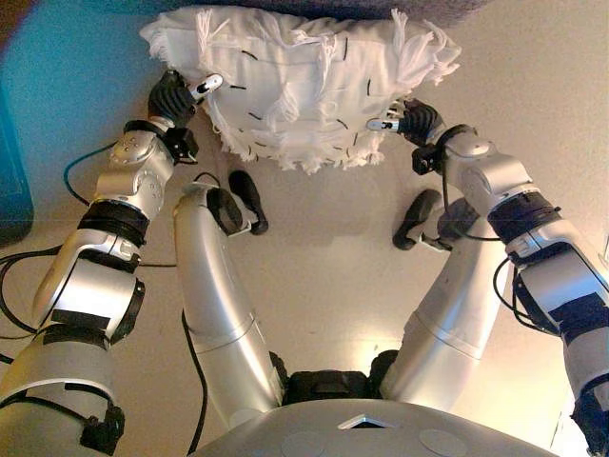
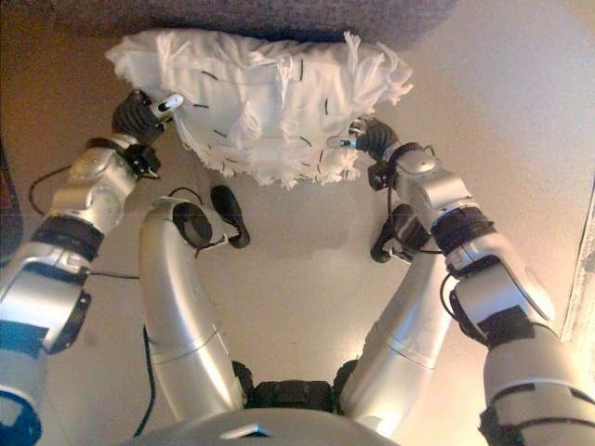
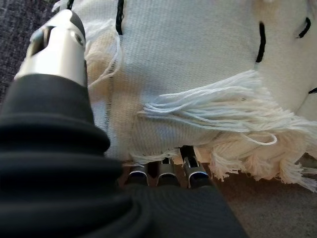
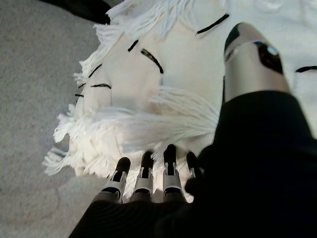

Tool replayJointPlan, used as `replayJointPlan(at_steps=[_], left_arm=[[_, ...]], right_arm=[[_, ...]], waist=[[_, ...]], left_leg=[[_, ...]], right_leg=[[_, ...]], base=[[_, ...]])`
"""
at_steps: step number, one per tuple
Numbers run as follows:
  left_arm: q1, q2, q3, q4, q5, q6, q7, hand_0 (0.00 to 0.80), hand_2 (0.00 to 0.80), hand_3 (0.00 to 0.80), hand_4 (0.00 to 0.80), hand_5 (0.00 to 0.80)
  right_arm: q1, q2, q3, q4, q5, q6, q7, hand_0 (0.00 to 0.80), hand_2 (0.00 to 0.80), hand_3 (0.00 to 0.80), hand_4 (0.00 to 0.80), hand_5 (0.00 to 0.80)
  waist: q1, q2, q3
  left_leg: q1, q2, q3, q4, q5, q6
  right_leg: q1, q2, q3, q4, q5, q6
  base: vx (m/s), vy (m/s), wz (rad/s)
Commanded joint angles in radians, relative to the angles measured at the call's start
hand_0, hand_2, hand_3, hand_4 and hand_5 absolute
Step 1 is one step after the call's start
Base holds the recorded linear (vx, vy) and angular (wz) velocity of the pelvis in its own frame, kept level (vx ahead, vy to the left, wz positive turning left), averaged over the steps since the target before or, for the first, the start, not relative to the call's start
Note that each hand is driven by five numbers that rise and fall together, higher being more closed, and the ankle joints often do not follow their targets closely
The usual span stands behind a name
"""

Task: Pick up the cushion and take it to the sofa

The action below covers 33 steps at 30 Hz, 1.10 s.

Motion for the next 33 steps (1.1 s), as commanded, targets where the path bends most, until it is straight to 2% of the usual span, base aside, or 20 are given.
replayJointPlan(at_steps=[1,5,7,8,9,10,11,12,15,25,29,30,33], left_arm=[[-0.039,-0.078,0.020,-0.059,0.048,-0.014,-0.009,0.000,0.000,0.000,0.000,0.000],[-0.034,-0.106,0.026,-0.086,0.015,-0.023,-0.032,0.000,0.000,0.000,0.000,0.000],[-0.035,-0.118,0.029,-0.101,0.003,-0.021,-0.038,0.188,0.188,0.188,0.188,0.188],[-0.033,-0.128,0.031,-0.108,-0.012,-0.024,-0.039,0.339,0.339,0.339,0.339,0.339],[-0.028,-0.137,0.034,-0.118,-0.027,-0.027,-0.038,0.471,0.471,0.471,0.471,0.471],[-0.022,-0.145,0.038,-0.130,-0.037,-0.026,-0.040,0.540,0.540,0.540,0.540,0.540],[-0.014,-0.156,0.043,-0.144,-0.032,-0.026,-0.045,0.653,0.653,0.653,0.653,0.653],[-0.008,-0.163,0.044,-0.151,-0.023,-0.026,-0.051,0.800,0.800,0.800,0.800,0.800],[0.003,-0.185,0.041,-0.171,0.002,-0.035,-0.069,0.800,0.800,0.800,0.800,0.800],[0.065,-0.232,0.064,-0.234,0.091,-0.019,-0.025,0.800,0.800,0.800,0.800,0.800],[0.074,-0.240,0.075,-0.247,0.123,-0.034,-0.020,0.800,0.800,0.800,0.800,0.800],[0.075,-0.244,0.082,-0.246,0.138,-0.057,-0.020,0.800,0.800,0.800,0.800,0.800],[0.072,-0.261,0.095,-0.249,0.178,-0.118,-0.012,0.800,0.800,0.800,0.800,0.800]], right_arm=[[-0.061,0.045,-0.020,-0.016,-0.022,-0.003,-0.007,0.000,0.000,0.000,0.000,0.000],[-0.067,0.075,-0.014,-0.039,-0.068,0.014,0.006,0.000,0.000,0.000,0.000,0.000],[-0.071,0.087,-0.007,-0.051,-0.096,0.031,0.016,0.000,0.000,0.000,0.000,0.000],[-0.071,0.097,-0.001,-0.061,-0.113,0.040,0.017,0.000,0.000,0.000,0.000,0.000],[-0.070,0.103,0.006,-0.074,-0.120,0.051,0.015,0.066,0.066,0.066,0.066,0.066],[-0.068,0.107,0.009,-0.086,-0.125,0.060,0.017,0.173,0.173,0.173,0.173,0.173],[-0.063,0.115,0.012,-0.100,-0.124,0.067,0.010,0.540,0.540,0.540,0.540,0.540],[-0.061,0.119,0.011,-0.110,-0.120,0.071,0.006,0.800,0.800,0.800,0.800,0.800],[-0.045,0.135,0.005,-0.134,-0.135,0.081,0.003,0.800,0.800,0.800,0.800,0.800],[0.017,0.159,-0.024,-0.190,-0.125,0.115,-0.043,0.800,0.800,0.800,0.800,0.800],[0.037,0.166,-0.052,-0.198,-0.103,0.074,-0.091,0.800,0.800,0.800,0.800,0.800],[0.038,0.168,-0.064,-0.202,-0.130,0.032,-0.098,0.800,0.800,0.800,0.800,0.800],[0.039,0.170,-0.086,-0.208,-0.151,-0.033,-0.119,0.800,0.800,0.800,0.800,0.800]], waist=[[0.008,0.058,-0.011],[0.010,0.062,-0.011],[0.012,0.064,-0.011],[0.012,0.065,-0.011],[0.013,0.065,-0.011],[0.013,0.065,-0.011],[0.014,0.067,-0.011],[0.014,0.068,-0.011],[0.014,0.068,-0.011],[0.016,0.065,-0.011],[0.014,0.063,-0.011],[0.011,0.062,-0.011],[0.002,0.044,-0.011]], left_leg=[[0.015,0.031,-0.065,0.010,-0.101,-0.057],[0.015,0.028,-0.067,0.019,-0.105,-0.054],[0.015,0.026,-0.068,0.021,-0.108,-0.053],[0.015,0.028,-0.070,0.023,-0.108,-0.052],[0.014,0.028,-0.073,0.025,-0.109,-0.052],[0.014,0.028,-0.074,0.027,-0.109,-0.052],[0.014,0.027,-0.078,0.029,-0.109,-0.053],[0.014,0.026,-0.080,0.030,-0.109,-0.055],[0.014,0.023,-0.083,0.028,-0.105,-0.057],[0.014,0.030,-0.120,0.073,-0.115,-0.062],[0.015,0.034,-0.127,0.062,-0.110,-0.070],[0.015,0.037,-0.123,0.038,-0.103,-0.076],[0.043,0.045,-0.093,-0.028,-0.084,-0.092]], right_leg=[[0.012,-0.007,0.059,-0.176,0.121,-0.038],[0.011,-0.005,0.064,-0.176,0.126,-0.037],[0.011,-0.006,0.067,-0.179,0.128,-0.036],[0.011,-0.007,0.069,-0.179,0.130,-0.036],[0.011,-0.006,0.072,-0.178,0.130,-0.035],[0.011,-0.005,0.075,-0.177,0.131,-0.035],[0.011,-0.004,0.079,-0.178,0.134,-0.034],[0.011,-0.004,0.081,-0.178,0.135,-0.033],[0.011,-0.003,0.087,-0.178,0.139,-0.028],[0.011,0.000,0.107,-0.139,0.133,-0.022],[0.011,0.002,0.107,-0.146,0.135,-0.019],[0.012,0.002,0.101,-0.166,0.141,-0.016],[0.015,0.005,0.103,-0.214,0.157,-0.011]], base=[[0.000,0.000,0.00],[0.000,0.000,0.00],[0.000,0.000,0.00],[0.000,0.000,0.00],[0.000,0.000,0.00],[0.000,0.000,0.00],[0.000,0.000,0.00],[0.000,0.000,0.00],[0.007,-0.025,0.03],[0.006,-0.009,0.03],[-0.010,-0.004,0.00],[-0.048,-0.010,-0.01],[-0.068,-0.018,-0.02]])
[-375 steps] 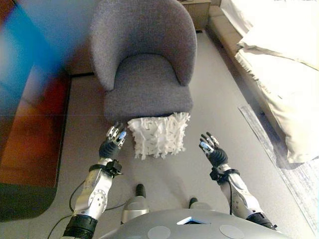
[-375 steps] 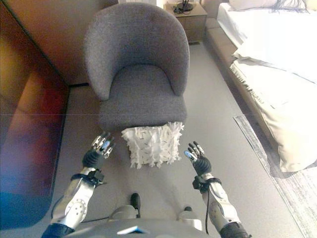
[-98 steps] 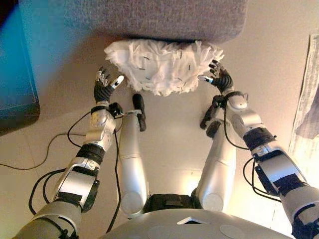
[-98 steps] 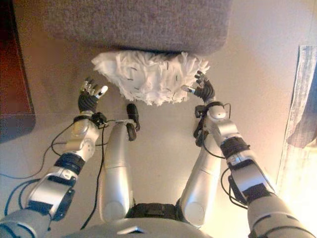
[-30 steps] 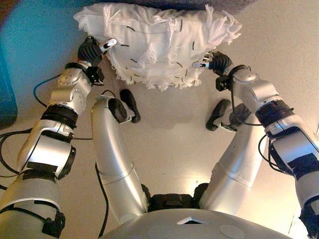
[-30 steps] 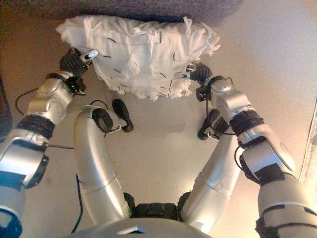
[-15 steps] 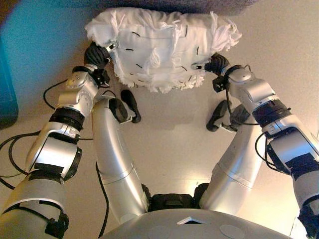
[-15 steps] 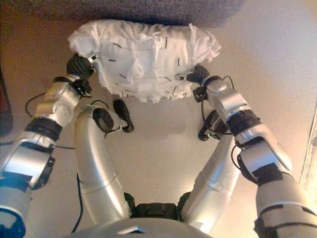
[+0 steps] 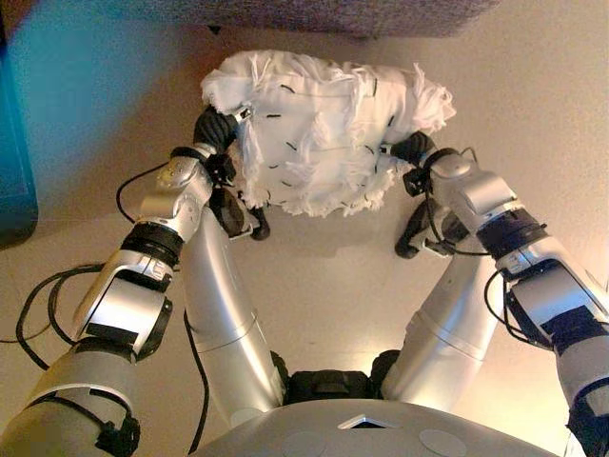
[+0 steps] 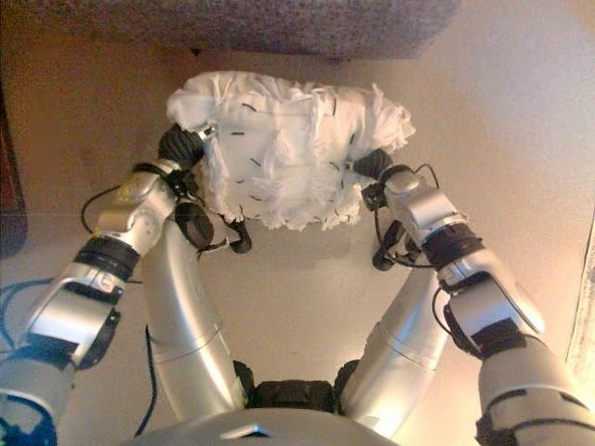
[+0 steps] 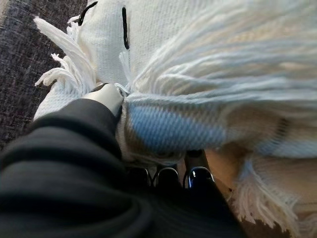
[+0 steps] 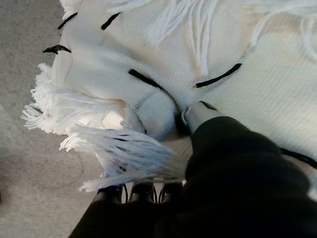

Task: Pick up the cushion and take it to the sofa

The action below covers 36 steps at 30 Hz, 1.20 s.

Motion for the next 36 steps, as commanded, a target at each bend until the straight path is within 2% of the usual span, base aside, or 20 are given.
replayJointPlan(at_steps=[1,4,7,10,14,16,19,22,26,27,29,31,33,35,36], left_arm=[[-0.045,-0.105,0.017,-0.133,0.070,-0.144,-0.036,0.800,0.800,0.800,0.800,0.800],[-0.030,-0.122,0.029,-0.141,0.099,-0.207,-0.033,0.800,0.800,0.800,0.800,0.800],[0.010,-0.148,0.048,-0.176,0.139,-0.278,0.004,0.800,0.800,0.800,0.800,0.800],[0.040,-0.167,0.051,-0.208,0.166,-0.317,0.047,0.800,0.800,0.800,0.800,0.800],[0.057,-0.176,0.052,-0.233,0.199,-0.328,0.073,0.800,0.800,0.800,0.800,0.800],[0.060,-0.171,0.052,-0.246,0.223,-0.323,0.097,0.800,0.800,0.800,0.800,0.800],[0.076,-0.162,0.052,-0.256,0.219,-0.313,0.131,0.800,0.800,0.800,0.800,0.800],[0.110,-0.157,0.065,-0.276,0.225,-0.280,0.150,0.800,0.800,0.800,0.800,0.800],[0.168,-0.146,0.073,-0.279,0.221,-0.254,0.147,0.800,0.800,0.800,0.800,0.800],[0.182,-0.144,0.075,-0.276,0.201,-0.245,0.148,0.800,0.800,0.800,0.800,0.800],[0.208,-0.141,0.088,-0.279,0.178,-0.229,0.158,0.800,0.800,0.800,0.800,0.800],[0.245,-0.136,0.107,-0.298,0.165,-0.206,0.188,0.800,0.800,0.800,0.800,0.800],[0.272,-0.126,0.121,-0.314,0.164,-0.188,0.196,0.800,0.800,0.800,0.800,0.800],[0.278,-0.118,0.127,-0.316,0.170,-0.144,0.195,0.800,0.800,0.800,0.800,0.800],[0.282,-0.116,0.127,-0.311,0.168,-0.136,0.195,0.800,0.800,0.800,0.800,0.800]], right_arm=[[-0.071,0.120,-0.049,-0.107,0.002,-0.178,-0.004,0.800,0.800,0.800,0.800,0.800],[-0.041,0.125,-0.068,-0.109,0.007,-0.242,-0.021,0.800,0.800,0.800,0.800,0.800],[0.023,0.137,-0.100,-0.114,-0.013,-0.357,-0.020,0.800,0.800,0.800,0.800,0.800],[0.082,0.155,-0.124,-0.137,-0.035,-0.438,-0.027,0.800,0.800,0.800,0.800,0.800],[0.149,0.176,-0.160,-0.177,-0.050,-0.525,-0.029,0.800,0.800,0.800,0.800,0.800],[0.185,0.184,-0.179,-0.201,-0.043,-0.578,-0.032,0.800,0.800,0.800,0.800,0.800],[0.250,0.201,-0.203,-0.247,-0.045,-0.623,-0.038,0.800,0.800,0.800,0.800,0.800],[0.319,0.204,-0.224,-0.276,-0.036,-0.640,-0.033,0.800,0.800,0.800,0.800,0.800],[0.380,0.196,-0.234,-0.277,-0.011,-0.618,-0.019,0.800,0.800,0.800,0.800,0.800],[0.382,0.194,-0.232,-0.267,0.001,-0.600,-0.010,0.800,0.800,0.800,0.800,0.800],[0.381,0.186,-0.224,-0.251,0.027,-0.561,0.012,0.800,0.800,0.800,0.800,0.800],[0.377,0.176,-0.210,-0.245,0.048,-0.513,0.038,0.800,0.800,0.800,0.800,0.800],[0.392,0.170,-0.201,-0.258,0.033,-0.509,0.045,0.800,0.800,0.800,0.800,0.800],[0.418,0.163,-0.202,-0.278,0.039,-0.521,0.031,0.800,0.800,0.800,0.800,0.800],[0.429,0.163,-0.201,-0.288,0.054,-0.522,0.023,0.800,0.800,0.800,0.800,0.800]], waist=[[0.001,0.029,-0.015],[-0.004,0.026,-0.015],[-0.011,0.022,-0.016],[-0.016,0.016,-0.039],[-0.021,0.003,-0.064],[-0.022,-0.006,-0.078],[-0.023,-0.020,-0.095],[-0.017,-0.035,-0.118],[-0.007,-0.055,-0.162],[-0.010,-0.066,-0.179],[-0.004,-0.074,-0.200],[0.014,-0.083,-0.226],[0.014,-0.090,-0.254],[0.002,-0.095,-0.291],[0.001,-0.096,-0.304]], left_leg=[[0.063,0.049,-0.069,-0.085,-0.079,-0.097],[0.125,0.055,-0.046,-0.159,-0.059,-0.107],[0.231,0.060,-0.005,-0.279,-0.024,-0.122],[0.319,0.054,0.033,-0.403,0.019,-0.131],[0.445,0.034,0.072,-0.569,0.069,-0.133],[0.530,0.018,0.093,-0.671,0.102,-0.125],[0.657,-0.008,0.113,-0.801,0.140,-0.113],[0.783,-0.043,0.117,-0.920,0.175,-0.097],[0.971,-0.098,0.115,-1.063,0.203,-0.076],[1.007,-0.121,0.111,-1.098,0.225,-0.062],[1.076,-0.144,0.092,-1.132,0.215,-0.053],[1.152,-0.187,0.063,-1.175,0.200,-0.037],[1.221,-0.189,0.095,-1.226,0.205,-0.027],[1.309,-0.181,0.158,-1.283,0.217,-0.019],[1.351,-0.185,0.163,-1.306,0.215,-0.016]], right_leg=[[0.036,0.006,0.073,-0.292,0.182,-0.010],[0.101,0.006,0.048,-0.366,0.207,-0.003],[0.216,0.014,0.008,-0.473,0.245,0.015],[0.313,0.027,-0.034,-0.577,0.280,0.035],[0.447,0.027,-0.094,-0.743,0.328,0.062],[0.534,0.026,-0.132,-0.843,0.356,0.069],[0.661,0.028,-0.179,-0.986,0.398,0.073],[0.785,0.035,-0.217,-1.118,0.438,0.072],[0.967,0.075,-0.250,-1.282,0.471,0.081],[1.002,0.083,-0.249,-1.331,0.496,0.074],[1.064,0.108,-0.235,-1.375,0.492,0.075],[1.136,0.136,-0.211,-1.414,0.484,0.077],[1.191,0.141,-0.214,-1.432,0.483,0.079],[1.276,0.136,-0.246,-1.453,0.477,0.084],[1.315,0.137,-0.251,-1.464,0.477,0.085]], base=[[-0.061,-0.011,0.00],[-0.042,-0.002,0.01],[-0.043,0.008,-0.11],[-0.037,-0.022,-0.15],[-0.028,-0.036,-0.15],[-0.015,-0.042,-0.02],[0.008,-0.044,-0.05],[0.065,-0.068,-0.14],[0.087,-0.075,-0.20],[0.037,-0.036,-0.25],[0.062,0.009,-0.26],[0.132,0.058,-0.33],[0.131,0.013,-0.56],[0.186,-0.031,-0.34],[0.236,-0.020,0.03]])
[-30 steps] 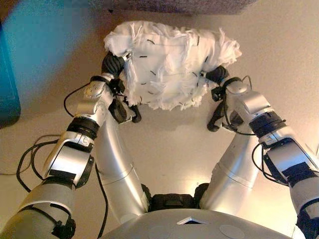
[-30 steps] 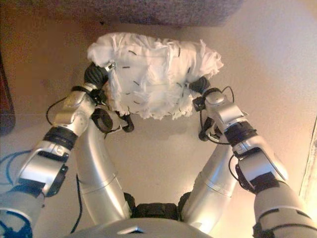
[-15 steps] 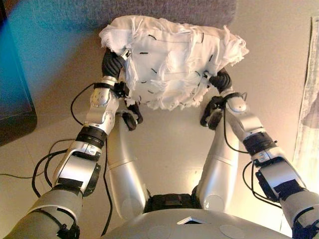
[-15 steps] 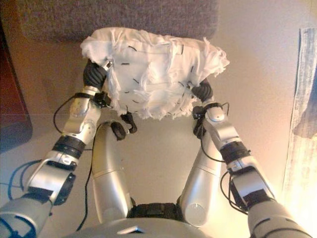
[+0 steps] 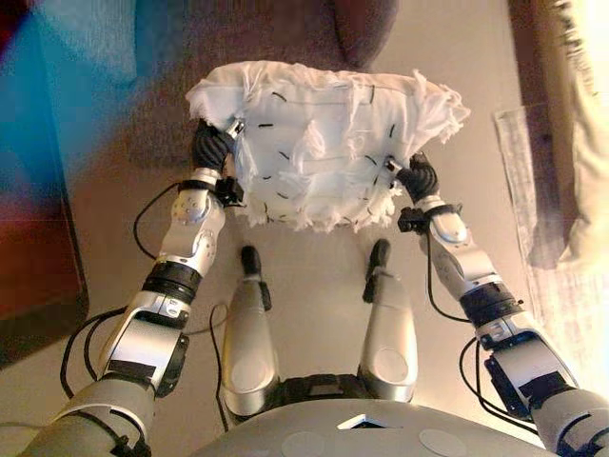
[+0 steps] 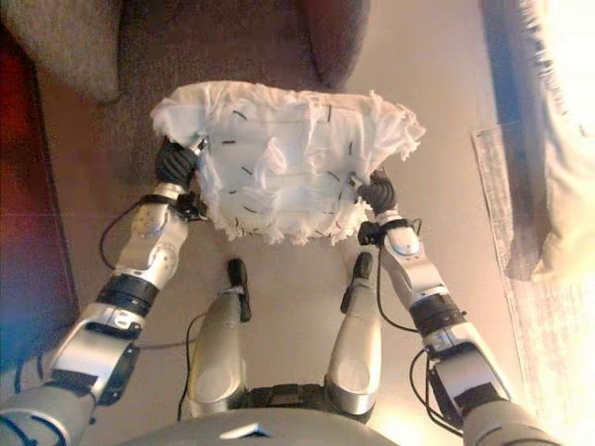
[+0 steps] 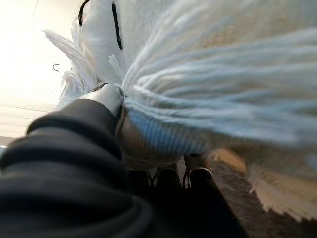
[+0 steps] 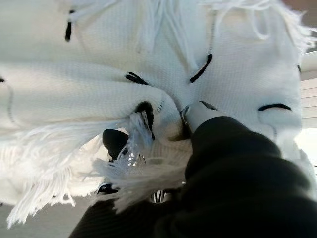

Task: Pick up the cushion and take it to the sofa

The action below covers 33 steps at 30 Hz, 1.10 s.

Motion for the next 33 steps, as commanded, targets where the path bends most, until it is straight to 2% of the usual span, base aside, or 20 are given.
replayJointPlan(at_steps=[1,7,11,14,16,17,20,21,22,24,25,27,29,30,33], left_arm=[[0.045,-0.015,-0.001,-0.083,-0.017,-0.019,-0.013,0.800,0.800,0.800,0.800,0.800],[0.077,-0.012,0.031,-0.047,-0.003,-0.007,0.015,0.800,0.800,0.800,0.800,0.800],[0.082,-0.025,0.033,-0.075,-0.015,0.006,0.026,0.800,0.800,0.800,0.800,0.800],[0.089,-0.033,0.023,-0.081,0.016,0.027,-0.006,0.800,0.800,0.800,0.800,0.800],[0.081,-0.025,0.005,-0.063,0.026,0.029,-0.027,0.800,0.800,0.800,0.800,0.800],[0.075,-0.017,-0.004,-0.058,0.019,0.033,-0.038,0.800,0.800,0.800,0.800,0.800],[0.052,0.006,-0.030,-0.026,-0.007,0.034,-0.078,0.800,0.800,0.800,0.800,0.800],[0.045,0.009,-0.032,-0.016,-0.018,0.037,-0.080,0.800,0.800,0.800,0.800,0.800],[0.040,0.007,-0.037,-0.002,-0.037,0.039,-0.089,0.800,0.800,0.800,0.800,0.800],[0.039,-0.007,-0.046,0.002,-0.048,0.051,-0.090,0.800,0.800,0.800,0.800,0.800],[0.037,-0.011,-0.049,0.002,-0.049,0.056,-0.085,0.800,0.800,0.800,0.800,0.800],[0.044,-0.023,-0.070,-0.003,-0.045,0.052,-0.073,0.800,0.800,0.800,0.800,0.800],[0.071,-0.034,-0.078,-0.021,-0.032,0.045,-0.058,0.800,0.800,0.800,0.800,0.800],[0.087,-0.037,-0.072,-0.030,-0.023,0.044,-0.059,0.800,0.800,0.800,0.800,0.800],[0.147,-0.030,-0.027,-0.066,0.017,0.051,-0.067,0.800,0.800,0.800,0.800,0.800]], right_arm=[[0.033,0.039,0.025,-0.134,0.068,-0.069,0.030,0.800,0.800,0.800,0.800,0.800],[0.057,0.095,0.051,-0.067,0.150,-0.026,0.027,0.800,0.800,0.800,0.800,0.800],[0.083,0.115,0.039,-0.062,0.199,-0.030,0.002,0.800,0.800,0.800,0.800,0.800],[0.102,0.140,0.005,-0.044,0.228,-0.043,-0.014,0.800,0.800,0.800,0.800,0.800],[0.115,0.149,-0.002,-0.034,0.207,-0.056,-0.026,0.800,0.800,0.800,0.800,0.800],[0.120,0.148,-0.001,-0.034,0.192,-0.062,-0.036,0.800,0.800,0.800,0.800,0.800],[0.125,0.127,0.009,-0.012,0.183,-0.079,-0.048,0.800,0.800,0.800,0.800,0.800],[0.115,0.115,0.009,0.006,0.190,-0.079,-0.035,0.800,0.800,0.800,0.800,0.800],[0.110,0.105,0.009,0.022,0.191,-0.079,-0.034,0.800,0.800,0.800,0.800,0.800],[0.096,0.094,0.003,0.050,0.196,-0.072,-0.031,0.800,0.800,0.800,0.800,0.800],[0.092,0.091,-0.001,0.051,0.198,-0.064,-0.030,0.800,0.800,0.800,0.800,0.800],[0.103,0.073,-0.011,0.032,0.203,-0.046,-0.029,0.800,0.800,0.800,0.800,0.800],[0.127,0.055,-0.028,0.011,0.205,-0.026,-0.005,0.800,0.800,0.800,0.800,0.800],[0.138,0.047,-0.037,0.006,0.201,-0.014,0.011,0.800,0.800,0.800,0.800,0.800],[0.163,0.030,-0.053,0.012,0.186,0.012,0.080,0.800,0.800,0.800,0.800,0.800]], waist=[[0.001,0.011,-0.253],[-0.006,0.016,-0.363],[0.003,0.007,-0.397],[0.012,-0.001,-0.408],[0.009,-0.002,-0.406],[0.003,0.002,-0.401],[-0.020,0.028,-0.373],[-0.028,0.032,-0.369],[-0.037,0.028,-0.370],[-0.048,0.012,-0.375],[-0.057,0.000,-0.377],[-0.082,-0.017,-0.380],[-0.102,-0.023,-0.377],[-0.107,-0.023,-0.375],[-0.097,-0.033,-0.380]], left_leg=[[0.114,-0.034,0.055,-0.110,-0.004,0.093],[0.301,-0.057,0.113,-0.254,0.010,0.110],[0.346,-0.077,0.115,-0.263,-0.008,0.125],[0.354,-0.094,0.109,-0.236,-0.034,0.144],[0.348,-0.112,0.095,-0.209,-0.052,0.169],[0.350,-0.120,0.085,-0.199,-0.061,0.182],[0.372,-0.137,0.049,-0.179,-0.085,0.202],[0.386,-0.140,0.047,-0.182,-0.089,0.202],[0.397,-0.155,0.040,-0.185,-0.098,0.206],[0.410,-0.187,0.027,-0.176,-0.116,0.209],[0.418,-0.201,0.022,-0.165,-0.133,0.210],[0.430,-0.230,-0.009,-0.130,-0.173,0.216],[0.459,-0.239,-0.014,-0.106,-0.204,0.217],[0.489,-0.241,-0.007,-0.103,-0.222,0.217],[0.555,-0.254,0.024,-0.103,-0.263,0.230]], right_leg=[[0.117,-0.003,-0.025,-0.097,0.016,-0.004],[0.286,0.023,-0.049,-0.211,0.041,0.007],[0.334,0.012,-0.069,-0.224,0.064,0.008],[0.344,-0.014,-0.061,-0.160,0.096,0.008],[0.316,-0.036,-0.023,-0.029,0.149,0.003],[0.266,-0.043,0.011,0.061,0.191,0.000],[0.154,-0.004,0.106,0.255,0.249,-0.018],[0.133,0.017,0.126,0.263,0.252,-0.018],[0.120,0.051,0.133,0.225,0.251,-0.016],[0.128,0.085,0.122,0.115,0.248,-0.008],[0.130,0.097,0.118,0.035,0.247,-0.001],[0.125,0.144,0.136,-0.162,0.198,0.005],[0.100,0.182,0.110,-0.268,0.180,0.012],[0.070,0.198,0.066,-0.284,0.182,0.015],[0.046,0.209,-0.045,-0.199,0.179,0.000]], base=[[0.218,0.004,0.09],[0.222,0.065,-0.11],[0.121,0.090,-0.08],[0.085,0.093,0.02],[0.046,0.147,0.14],[0.044,0.184,0.38],[0.090,0.178,0.52],[0.190,0.099,0.25],[0.240,0.031,0.20],[0.314,-0.033,0.20],[0.383,-0.069,0.26],[0.469,-0.046,0.30],[0.478,0.003,0.39],[0.484,0.012,0.41],[0.544,-0.007,0.06]])
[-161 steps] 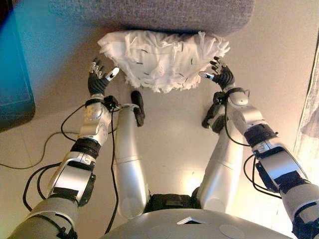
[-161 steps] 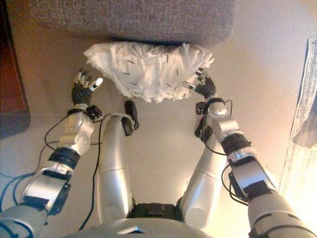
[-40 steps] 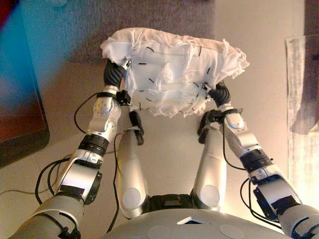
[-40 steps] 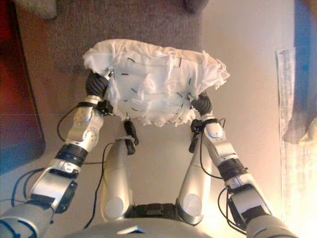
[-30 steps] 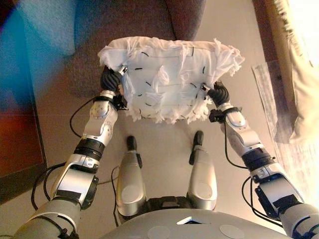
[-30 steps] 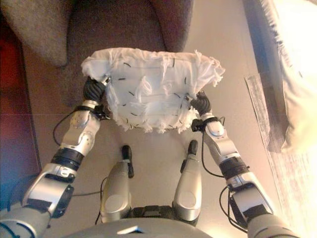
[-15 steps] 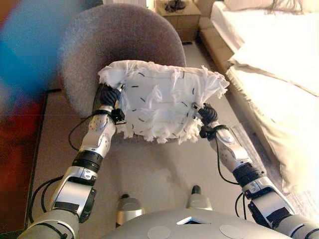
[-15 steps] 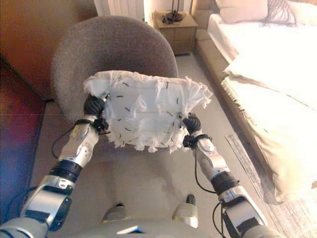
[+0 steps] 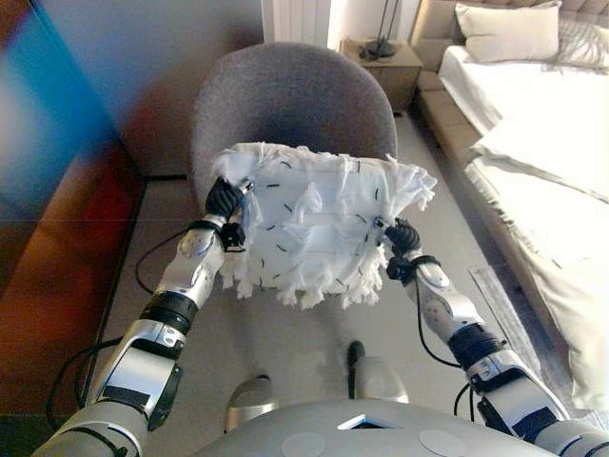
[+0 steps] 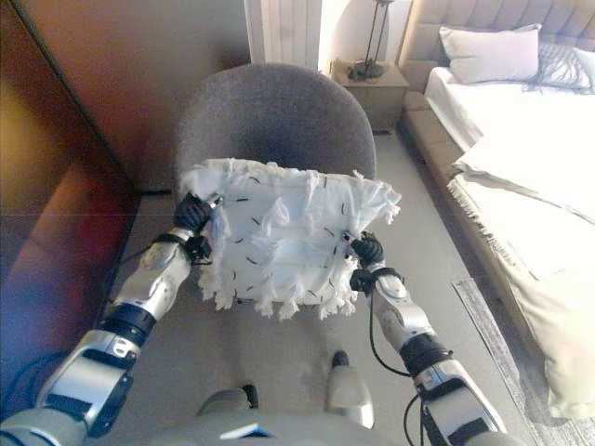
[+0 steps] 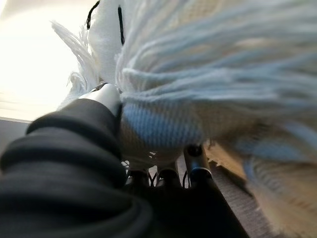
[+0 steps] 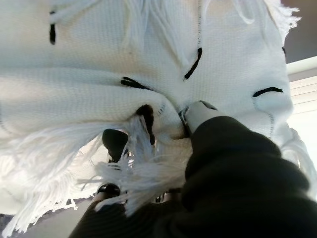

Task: Pick up the cushion and take it to the sofa

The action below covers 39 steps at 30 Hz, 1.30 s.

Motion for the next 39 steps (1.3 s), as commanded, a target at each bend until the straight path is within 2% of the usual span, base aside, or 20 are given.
replayJointPlan(at_steps=[1,2,4,5,6,7,8,10,12,15,16,18,21,23,25,27,30,33,36,39], left_arm=[[-0.022,0.033,0.047,-0.119,0.035,-0.051,-0.021,0.800,0.800,0.800,0.800,0.800],[-0.013,0.025,0.048,-0.113,0.036,-0.062,-0.019,0.800,0.800,0.800,0.800,0.800],[0.016,0.017,0.065,-0.131,0.025,-0.064,-0.010,0.800,0.800,0.800,0.800,0.800],[0.034,0.016,0.078,-0.140,0.023,-0.066,-0.007,0.800,0.800,0.800,0.800,0.800],[0.046,0.011,0.086,-0.141,0.023,-0.074,-0.004,0.800,0.800,0.800,0.800,0.800],[0.043,0.014,0.085,-0.142,0.017,-0.078,0.004,0.800,0.800,0.800,0.800,0.800],[0.035,0.018,0.083,-0.140,0.003,-0.088,0.010,0.800,0.800,0.800,0.800,0.800],[0.030,0.012,0.088,-0.156,-0.013,-0.086,0.021,0.800,0.800,0.800,0.800,0.800],[0.026,0.002,0.086,-0.167,0.003,-0.086,0.022,0.800,0.800,0.800,0.800,0.800],[0.009,0.006,0.077,-0.152,0.015,-0.083,0.004,0.800,0.800,0.800,0.800,0.800],[0.008,0.010,0.077,-0.148,0.018,-0.079,0.006,0.800,0.800,0.800,0.800,0.800],[0.007,0.012,0.081,-0.145,0.013,-0.071,0.006,0.800,0.800,0.800,0.800,0.800],[0.007,0.004,0.085,-0.123,0.015,-0.062,-0.003,0.800,0.800,0.800,0.800,0.800],[0.024,0.001,0.087,-0.122,0.024,-0.071,-0.009,0.800,0.800,0.800,0.800,0.800],[0.049,0.012,0.097,-0.119,0.013,-0.084,-0.027,0.800,0.800,0.800,0.800,0.800],[0.047,0.018,0.105,-0.102,0.004,-0.094,-0.046,0.800,0.800,0.800,0.800,0.800],[0.004,0.043,0.110,-0.072,-0.017,-0.097,-0.061,0.800,0.800,0.800,0.800,0.800],[-0.007,0.056,0.107,-0.078,-0.023,-0.092,-0.053,0.800,0.800,0.800,0.800,0.800],[-0.006,0.064,0.104,-0.102,-0.003,-0.084,-0.054,0.800,0.800,0.800,0.800,0.800],[-0.014,0.069,0.096,-0.092,-0.020,-0.079,-0.073,0.800,0.800,0.800,0.800,0.800]], right_arm=[[-0.045,-0.018,-0.075,-0.073,0.002,-0.055,0.104,0.800,0.800,0.800,0.800,0.800],[-0.042,-0.025,-0.071,-0.073,0.000,-0.054,0.115,0.800,0.800,0.800,0.800,0.800],[-0.032,-0.023,-0.070,-0.083,-0.006,-0.051,0.140,0.800,0.800,0.800,0.800,0.800],[-0.031,-0.021,-0.066,-0.098,-0.005,-0.038,0.143,0.800,0.800,0.800,0.800,0.800],[-0.027,-0.021,-0.062,-0.116,-0.007,-0.026,0.145,0.800,0.800,0.800,0.800,0.800],[-0.032,-0.024,-0.052,-0.128,-0.008,-0.020,0.144,0.800,0.800,0.800,0.800,0.800],[-0.037,-0.028,-0.046,-0.136,-0.012,-0.017,0.148,0.800,0.800,0.800,0.800,0.800],[-0.032,-0.046,-0.049,-0.134,-0.011,-0.026,0.176,0.800,0.800,0.800,0.800,0.800],[-0.021,-0.065,-0.047,-0.146,0.006,-0.043,0.184,0.800,0.800,0.800,0.800,0.800],[-0.054,-0.056,-0.029,-0.123,0.016,-0.053,0.159,0.800,0.800,0.800,0.800,0.800],[-0.074,-0.045,-0.022,-0.112,0.020,-0.043,0.141,0.800,0.800,0.800,0.800,0.800],[-0.082,-0.034,-0.020,-0.113,0.032,-0.033,0.121,0.800,0.800,0.800,0.800,0.800],[-0.068,0.001,-0.017,-0.110,0.027,-0.025,0.099,0.800,0.800,0.800,0.800,0.800],[-0.046,0.014,-0.013,-0.110,0.007,-0.028,0.099,0.800,0.800,0.800,0.800,0.800],[-0.015,0.019,-0.016,-0.121,-0.012,-0.025,0.105,0.800,0.800,0.800,0.800,0.800],[-0.011,0.022,-0.018,-0.124,-0.029,-0.025,0.104,0.800,0.800,0.800,0.800,0.800],[-0.044,0.033,-0.017,-0.108,-0.027,-0.037,0.099,0.800,0.800,0.800,0.800,0.800],[-0.044,0.038,-0.015,-0.137,-0.013,-0.036,0.082,0.800,0.800,0.800,0.800,0.800],[-0.047,0.066,-0.004,-0.157,-0.016,-0.079,0.056,0.800,0.800,0.800,0.800,0.800],[-0.039,0.096,0.006,-0.167,-0.024,-0.098,0.022,0.800,0.800,0.800,0.800,0.800]], waist=[[-0.018,-0.030,-0.073],[-0.026,-0.028,-0.088],[-0.033,-0.009,-0.110],[-0.040,0.003,-0.122],[-0.049,0.029,-0.129],[-0.055,0.028,-0.132],[-0.057,0.004,-0.136],[-0.050,-0.014,-0.132],[-0.042,-0.030,-0.126],[-0.013,-0.044,-0.100],[-0.002,-0.044,-0.094],[0.007,-0.041,-0.092],[0.037,-0.007,-0.093],[0.052,0.004,-0.093],[0.065,0.021,-0.105],[0.065,0.027,-0.116],[0.061,0.037,-0.120],[0.070,0.031,-0.124],[0.098,0.027,-0.118],[0.102,0.029,-0.113]], left_leg=[[0.217,-0.070,0.003,-0.158,-0.116,0.059],[0.222,-0.058,0.015,-0.119,-0.092,0.047],[0.245,-0.019,0.074,-0.079,-0.052,0.023],[0.257,0.008,0.100,-0.048,0.002,0.001],[0.257,0.059,0.119,0.011,0.078,-0.045],[0.222,0.098,0.139,0.102,0.168,-0.090],[0.151,0.113,0.151,0.236,0.236,-0.101],[0.033,0.139,0.129,0.406,0.256,-0.107],[-0.057,0.172,0.106,0.462,0.240,-0.094],[-0.117,0.190,0.069,0.343,0.233,-0.072],[-0.103,0.195,0.064,0.235,0.244,-0.069],[-0.091,0.190,0.056,0.123,0.255,-0.070],[-0.111,0.184,-0.008,-0.214,0.328,-0.107],[-0.134,0.184,-0.019,-0.304,0.353,-0.117],[-0.160,0.188,0.000,-0.395,0.381,-0.131],[-0.173,0.190,0.038,-0.381,0.377,-0.130],[-0.124,0.167,0.056,-0.381,0.330,-0.108],[-0.122,0.128,0.051,-0.330,0.273,-0.069],[-0.131,0.084,0.065,-0.292,0.222,-0.020],[-0.103,0.030,0.050,-0.267,0.165,0.011]], right_leg=[[-0.139,0.053,-0.136,-0.072,0.159,0.002],[-0.128,0.059,-0.129,-0.061,0.143,-0.016],[-0.093,0.067,-0.173,-0.007,0.086,-0.044],[-0.084,0.078,-0.173,0.023,0.061,-0.063],[-0.063,0.106,-0.170,0.051,0.012,-0.079],[-0.029,0.119,-0.155,0.040,-0.005,-0.104],[0.001,0.110,-0.125,0.018,0.000,-0.132],[0.053,0.109,-0.082,-0.001,-0.013,-0.155],[0.085,0.113,-0.059,-0.013,-0.024,-0.171],[0.130,0.120,-0.044,-0.005,-0.051,-0.179],[0.147,0.127,-0.034,0.001,-0.065,-0.176],[0.158,0.131,-0.028,0.012,-0.078,-0.170],[0.212,0.143,-0.021,0.029,-0.125,-0.155],[0.261,0.139,-0.009,0.016,-0.144,-0.148],[0.332,0.129,-0.004,-0.003,-0.169,-0.136],[0.358,0.114,-0.017,-0.002,-0.189,-0.127],[0.360,0.066,-0.066,0.050,-0.211,-0.095],[0.328,0.017,-0.085,0.139,-0.154,-0.056],[0.277,-0.077,-0.129,0.339,-0.064,-0.059],[0.201,-0.134,-0.103,0.523,-0.017,-0.068]], base=[[0.575,-0.042,-0.75],[0.573,-0.068,-0.62],[0.543,-0.106,-0.51],[0.478,-0.121,-0.47],[0.418,-0.149,-0.37],[0.421,-0.203,-0.20],[0.355,-0.214,0.02],[0.369,-0.162,-0.04],[0.319,-0.079,-0.27],[0.365,0.010,-0.09],[0.396,0.067,-0.09],[0.387,0.100,-0.11],[0.468,0.184,-0.08],[0.421,0.146,-0.21],[0.454,0.156,-0.45],[0.337,0.149,-0.55],[0.294,0.163,-0.63],[0.252,0.139,-0.19],[0.195,0.182,-0.02],[0.239,0.217,-0.07]])
